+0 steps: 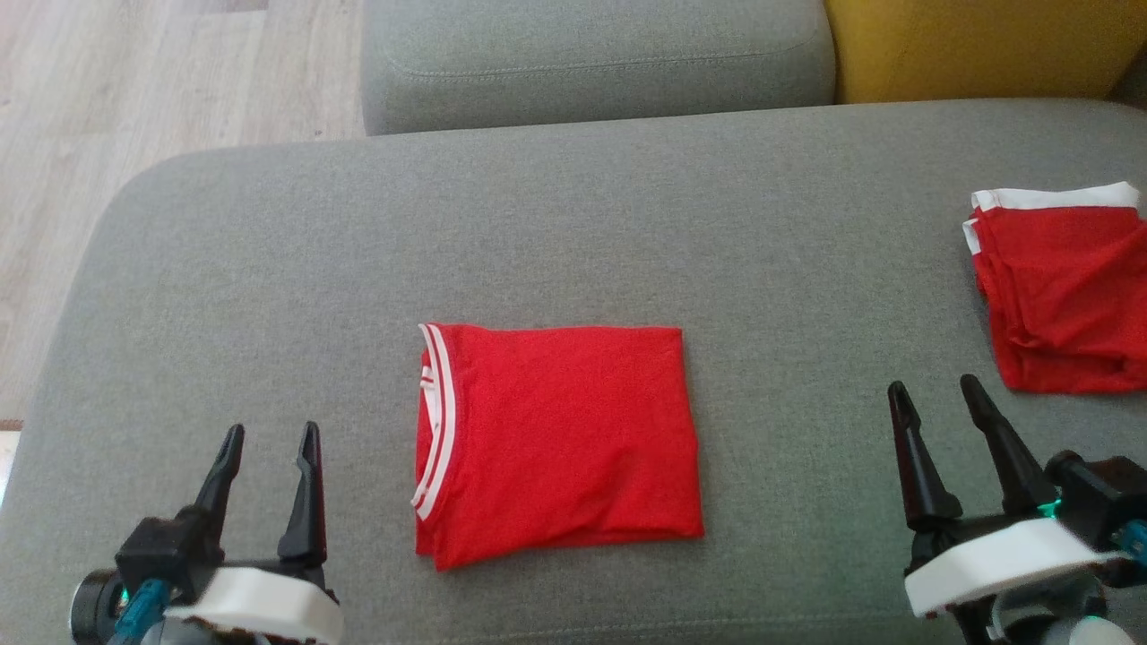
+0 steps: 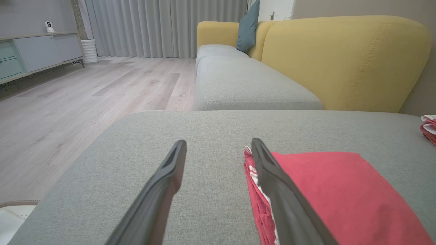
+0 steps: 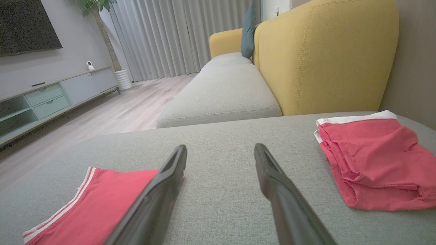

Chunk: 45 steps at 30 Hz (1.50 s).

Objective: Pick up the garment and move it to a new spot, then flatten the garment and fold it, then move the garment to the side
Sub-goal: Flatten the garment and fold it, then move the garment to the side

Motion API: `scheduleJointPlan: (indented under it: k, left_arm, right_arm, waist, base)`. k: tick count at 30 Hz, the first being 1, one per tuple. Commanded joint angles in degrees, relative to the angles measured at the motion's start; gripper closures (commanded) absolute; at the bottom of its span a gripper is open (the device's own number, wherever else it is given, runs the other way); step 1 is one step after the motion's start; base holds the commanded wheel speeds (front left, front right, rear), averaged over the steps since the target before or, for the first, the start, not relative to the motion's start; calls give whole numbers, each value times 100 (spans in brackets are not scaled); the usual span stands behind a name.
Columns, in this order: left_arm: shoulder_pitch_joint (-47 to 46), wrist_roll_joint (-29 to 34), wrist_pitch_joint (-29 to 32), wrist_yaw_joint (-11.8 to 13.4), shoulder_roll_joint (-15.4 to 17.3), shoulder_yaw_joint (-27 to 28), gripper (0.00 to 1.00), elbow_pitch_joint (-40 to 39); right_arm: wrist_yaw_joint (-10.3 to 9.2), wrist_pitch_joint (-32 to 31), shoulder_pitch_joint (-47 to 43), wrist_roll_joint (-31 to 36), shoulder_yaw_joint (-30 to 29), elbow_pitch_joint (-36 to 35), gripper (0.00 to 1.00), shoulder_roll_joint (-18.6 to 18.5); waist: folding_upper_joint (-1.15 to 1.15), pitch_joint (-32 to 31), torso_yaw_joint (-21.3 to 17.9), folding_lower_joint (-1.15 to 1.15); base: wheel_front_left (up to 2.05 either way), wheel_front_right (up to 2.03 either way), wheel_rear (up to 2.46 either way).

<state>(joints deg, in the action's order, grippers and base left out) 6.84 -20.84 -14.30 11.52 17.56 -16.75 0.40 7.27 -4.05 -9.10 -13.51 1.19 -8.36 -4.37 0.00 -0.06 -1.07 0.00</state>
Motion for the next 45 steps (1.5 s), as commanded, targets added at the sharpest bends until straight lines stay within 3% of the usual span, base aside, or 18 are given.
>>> scheduleJointPlan:
  k: [1,16,21,37,44,45]
  left_arm:
    - [-217,39,-70,-1,38,265,0,-134]
    - [-353,135,-70,32,11,252,0,-120]
    - [-587,218,-70,-24,-20,189,0,-187]
    - [-1385,557,-70,-357,-526,209,0,-287]
    - [-1492,728,-70,-570,-740,373,0,-310]
    - [-1496,753,-70,-603,-765,401,0,-314]
  right_arm:
    - [22,-9,110,62,118,-209,0,-30]
    - [22,-55,149,63,91,-162,0,2]
    - [22,-151,247,38,114,26,0,-41]
    - [22,-305,1545,-239,1053,2316,0,-40]
    - [22,-862,1887,-379,1153,3057,0,41]
    - [22,-946,1908,-418,1187,3092,50,49]
  waist:
    - [0,7,-4,0]
    - [0,68,67,0]
    - [0,256,255,0]
    - [0,1086,1130,0]
    - [0,1203,1283,0]
    - [0,1212,1294,0]
  base:
    - [0,0,0]
    - [0,0,0]
    - [0,0,0]
    - [0,0,0]
    - [0,0,0]
    - [0,0,0]
